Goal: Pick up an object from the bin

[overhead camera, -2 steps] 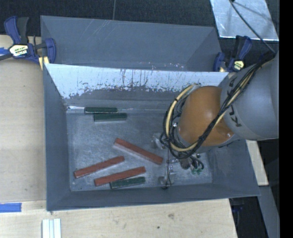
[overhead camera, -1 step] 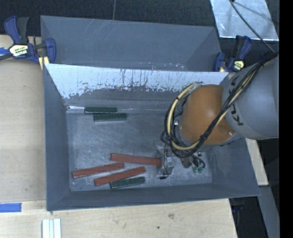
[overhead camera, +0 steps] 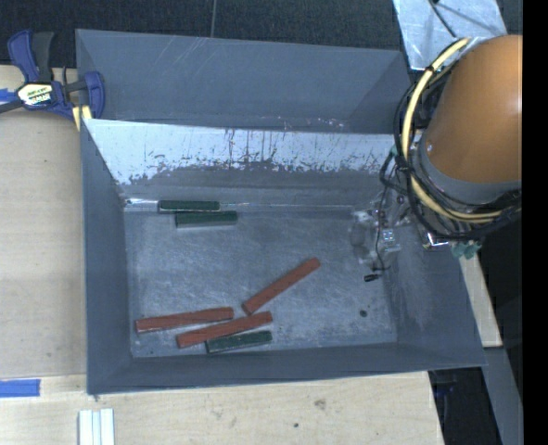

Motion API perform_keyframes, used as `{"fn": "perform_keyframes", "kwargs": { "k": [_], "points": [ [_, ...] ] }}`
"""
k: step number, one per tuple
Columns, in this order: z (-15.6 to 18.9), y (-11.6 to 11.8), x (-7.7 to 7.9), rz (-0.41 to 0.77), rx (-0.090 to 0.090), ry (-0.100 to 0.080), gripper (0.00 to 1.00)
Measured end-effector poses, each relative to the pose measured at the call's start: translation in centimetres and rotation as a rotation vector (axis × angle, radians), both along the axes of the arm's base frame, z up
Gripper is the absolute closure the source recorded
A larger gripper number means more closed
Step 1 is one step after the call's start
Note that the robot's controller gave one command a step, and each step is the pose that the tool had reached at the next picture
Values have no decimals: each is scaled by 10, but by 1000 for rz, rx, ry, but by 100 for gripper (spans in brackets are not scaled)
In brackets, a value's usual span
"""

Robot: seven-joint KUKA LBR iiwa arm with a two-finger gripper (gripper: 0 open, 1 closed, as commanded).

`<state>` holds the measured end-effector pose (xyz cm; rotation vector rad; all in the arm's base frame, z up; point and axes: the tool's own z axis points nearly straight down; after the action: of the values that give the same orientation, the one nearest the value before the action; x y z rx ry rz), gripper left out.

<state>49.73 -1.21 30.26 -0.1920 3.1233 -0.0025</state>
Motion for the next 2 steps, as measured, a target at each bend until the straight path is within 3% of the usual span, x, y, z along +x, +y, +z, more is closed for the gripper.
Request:
{"fn": "perform_keyframes", "kwargs": {
  "k": [1,2],
  "points": [
    [-5,0,-1,1,1,9,0],
    [-134,20,22,86,1,16,0]
  ]
}}
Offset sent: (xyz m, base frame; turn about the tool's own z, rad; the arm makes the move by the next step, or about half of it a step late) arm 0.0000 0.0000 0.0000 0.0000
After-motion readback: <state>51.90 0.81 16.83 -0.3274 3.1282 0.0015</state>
